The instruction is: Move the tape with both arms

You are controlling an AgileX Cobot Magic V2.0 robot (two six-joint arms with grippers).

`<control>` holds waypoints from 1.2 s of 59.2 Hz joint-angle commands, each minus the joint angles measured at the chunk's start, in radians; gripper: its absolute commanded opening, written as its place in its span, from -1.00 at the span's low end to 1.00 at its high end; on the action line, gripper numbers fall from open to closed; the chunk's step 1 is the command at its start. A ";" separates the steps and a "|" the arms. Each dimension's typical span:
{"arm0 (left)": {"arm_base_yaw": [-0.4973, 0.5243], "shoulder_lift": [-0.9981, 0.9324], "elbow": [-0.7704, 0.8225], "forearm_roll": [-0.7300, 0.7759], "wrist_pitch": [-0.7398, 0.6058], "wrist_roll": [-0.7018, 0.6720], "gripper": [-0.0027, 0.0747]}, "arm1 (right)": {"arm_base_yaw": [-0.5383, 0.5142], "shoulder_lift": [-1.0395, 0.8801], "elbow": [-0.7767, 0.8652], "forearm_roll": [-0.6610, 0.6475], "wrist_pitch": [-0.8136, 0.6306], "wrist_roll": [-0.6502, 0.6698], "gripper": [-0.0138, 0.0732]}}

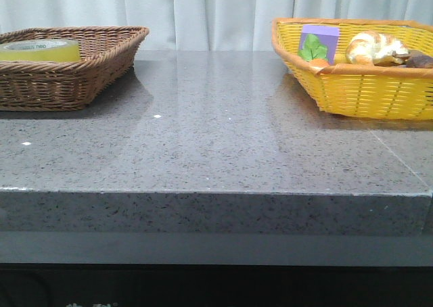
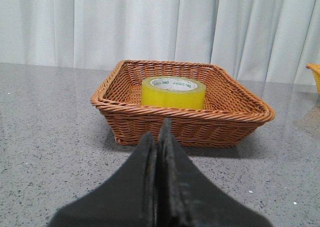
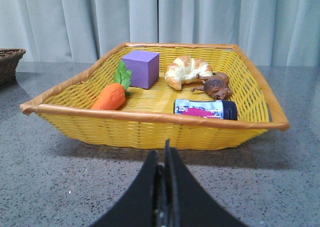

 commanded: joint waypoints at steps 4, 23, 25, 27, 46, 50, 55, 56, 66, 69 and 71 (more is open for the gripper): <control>-0.005 -0.017 0.008 -0.007 -0.083 -0.001 -0.98 | -0.026 -0.021 -0.006 -0.008 -0.096 -0.006 -0.95; -0.005 -0.017 0.008 -0.007 -0.083 -0.001 -0.98 | -0.063 -0.021 -0.006 -0.008 -0.095 -0.006 -0.95; -0.005 -0.017 0.008 -0.007 -0.083 -0.001 -0.98 | -0.063 -0.021 -0.006 -0.008 -0.095 -0.006 -0.95; -0.005 -0.017 0.008 -0.007 -0.083 -0.001 -0.98 | -0.063 -0.021 -0.006 -0.008 -0.095 -0.006 -0.95; -0.005 -0.017 0.008 -0.007 -0.083 -0.001 -0.98 | -0.063 -0.021 -0.006 -0.008 -0.095 -0.006 -0.95; -0.005 -0.017 0.008 -0.007 -0.083 -0.001 -0.98 | -0.063 -0.021 -0.006 -0.008 -0.095 -0.006 -0.95; -0.005 -0.017 0.008 -0.007 -0.083 -0.001 -0.98 | -0.063 -0.021 -0.006 -0.008 -0.095 -0.006 -0.95; -0.005 -0.017 0.008 -0.007 -0.083 -0.001 -0.98 | -0.063 -0.021 -0.006 -0.008 -0.095 -0.006 -0.95; -0.005 -0.017 0.008 -0.007 -0.083 -0.001 -0.98 | -0.063 -0.021 -0.006 -0.008 -0.095 -0.006 -0.95; -0.005 -0.017 0.008 -0.007 -0.083 -0.001 -0.98 | -0.063 -0.021 -0.006 -0.008 -0.095 -0.006 -0.95; -0.005 -0.017 0.008 -0.007 -0.083 -0.001 -0.98 | -0.063 -0.021 -0.006 -0.008 -0.095 -0.006 -0.95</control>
